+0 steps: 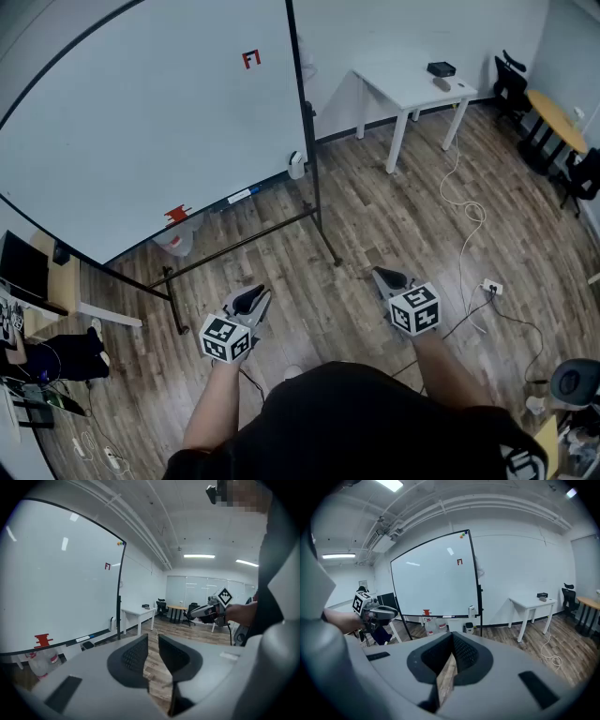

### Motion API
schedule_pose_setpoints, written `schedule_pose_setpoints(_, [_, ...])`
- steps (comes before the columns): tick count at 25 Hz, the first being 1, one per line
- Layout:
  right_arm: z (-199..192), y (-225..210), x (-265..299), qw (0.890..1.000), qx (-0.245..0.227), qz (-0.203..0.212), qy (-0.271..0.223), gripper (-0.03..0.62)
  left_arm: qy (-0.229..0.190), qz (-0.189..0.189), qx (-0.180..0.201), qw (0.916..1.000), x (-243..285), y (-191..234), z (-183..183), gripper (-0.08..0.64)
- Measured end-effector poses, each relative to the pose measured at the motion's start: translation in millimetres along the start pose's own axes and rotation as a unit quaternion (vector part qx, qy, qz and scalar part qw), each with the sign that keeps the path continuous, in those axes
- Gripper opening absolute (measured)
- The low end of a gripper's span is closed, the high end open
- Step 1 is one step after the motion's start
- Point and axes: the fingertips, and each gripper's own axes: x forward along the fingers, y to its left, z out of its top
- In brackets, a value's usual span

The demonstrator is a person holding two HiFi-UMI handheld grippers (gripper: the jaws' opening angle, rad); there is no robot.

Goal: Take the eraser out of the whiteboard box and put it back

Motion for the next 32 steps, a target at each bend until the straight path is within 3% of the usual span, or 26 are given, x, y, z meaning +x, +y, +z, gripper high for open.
schedule_pose_setpoints(17, [-14,-34,-27,1.000,0.005,0.015,-0.003,-0.006,-0.001,0.015,0.011,0.9998,20,-44,14,0.080])
schedule_pose_setpoints(32, [-17,-28,-7,1.000,-0.001,0.016,0.011,-0.006,-0.004,0.010,-0.010,0.9999,31,-21,-2,0.080])
